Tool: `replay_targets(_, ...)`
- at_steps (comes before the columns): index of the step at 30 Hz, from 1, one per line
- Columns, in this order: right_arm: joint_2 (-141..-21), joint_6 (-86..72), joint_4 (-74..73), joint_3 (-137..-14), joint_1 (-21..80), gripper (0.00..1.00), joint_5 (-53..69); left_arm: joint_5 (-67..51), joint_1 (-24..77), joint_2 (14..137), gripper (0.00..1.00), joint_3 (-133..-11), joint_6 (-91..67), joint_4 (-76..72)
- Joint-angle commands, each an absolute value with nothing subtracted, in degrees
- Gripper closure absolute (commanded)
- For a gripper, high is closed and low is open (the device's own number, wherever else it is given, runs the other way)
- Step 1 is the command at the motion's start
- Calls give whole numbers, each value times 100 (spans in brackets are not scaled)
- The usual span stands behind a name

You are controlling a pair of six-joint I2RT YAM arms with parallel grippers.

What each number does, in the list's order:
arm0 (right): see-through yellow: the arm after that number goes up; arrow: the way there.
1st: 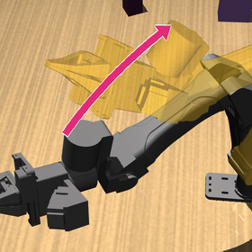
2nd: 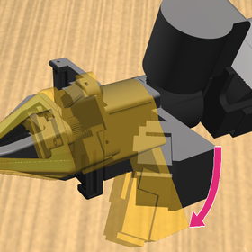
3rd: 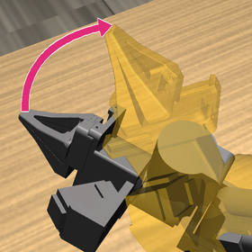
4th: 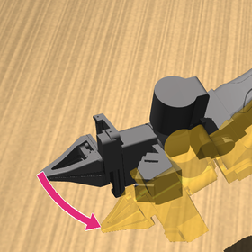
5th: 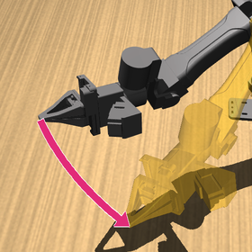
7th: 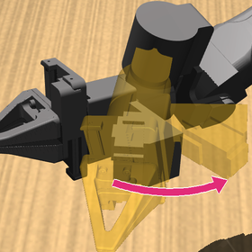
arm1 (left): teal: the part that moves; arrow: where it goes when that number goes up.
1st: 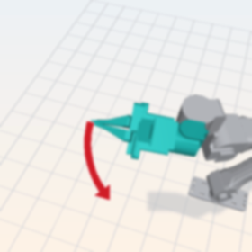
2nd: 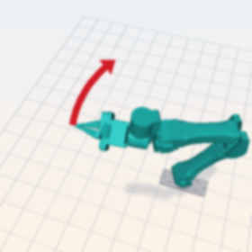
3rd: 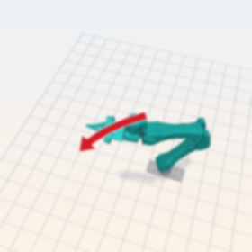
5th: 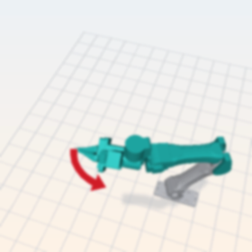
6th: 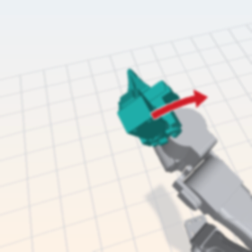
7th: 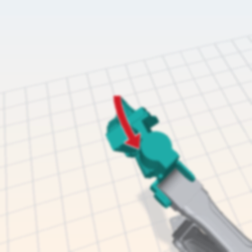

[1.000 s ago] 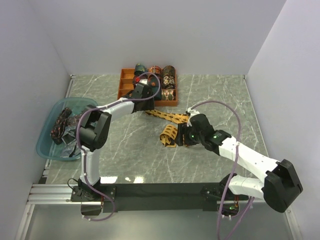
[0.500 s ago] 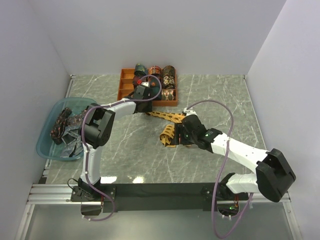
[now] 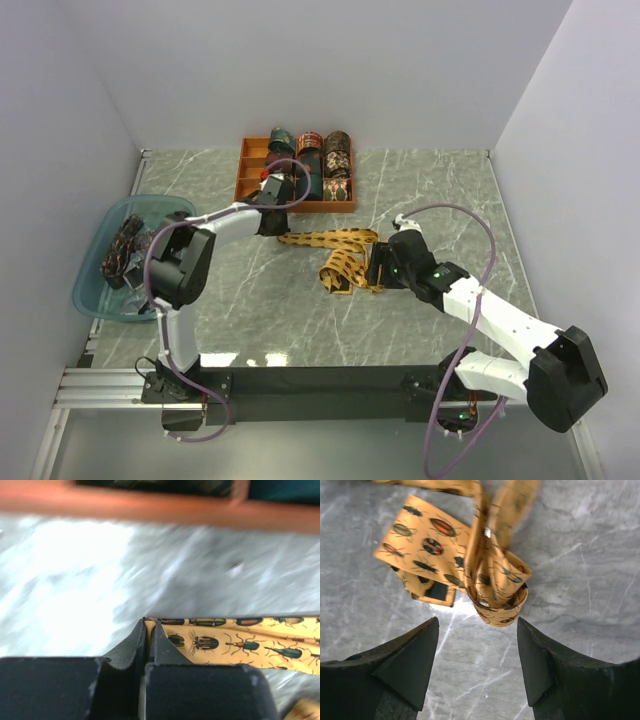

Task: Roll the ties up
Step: Flatten the tie

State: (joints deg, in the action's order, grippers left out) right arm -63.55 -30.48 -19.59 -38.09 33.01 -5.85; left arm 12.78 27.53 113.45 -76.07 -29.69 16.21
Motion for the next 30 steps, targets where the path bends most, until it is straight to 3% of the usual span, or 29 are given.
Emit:
replay_targets(1,-6328,-3059,-1583,-3525,3016,29,-221,1731,2663,10627,99,-7279,-3068,2241)
replay_targets(10,-7179,-2979,-370,-3296,2567,18,606,1608,2426,9651,99,-6444,-3094,2496)
replay_targets(21,-8103,-3419,905,-3050,2514,26,343,1512,2347,9334,99,-6135,-3041,2391)
replay_targets(25,-8419,-3428,1204,-3041,2505,39,159,1494,2329,9281,99,-6091,-3015,2382)
replay_targets(26,-8463,-3367,1239,-3058,2514,50,54,1485,2329,9264,99,-6073,-3006,2373)
replay_targets(28,-8482,-3261,1065,-3216,2514,60,-148,1503,2320,9255,99,-6056,-2997,2373)
replay_targets(29,-8429,-3061,768,-3304,2514,75,-402,1520,2320,9237,99,-6056,-2988,2373)
replay_targets(30,-8350,-2928,573,-3505,2505,82,-587,1538,2320,9229,99,-6064,-2980,2382)
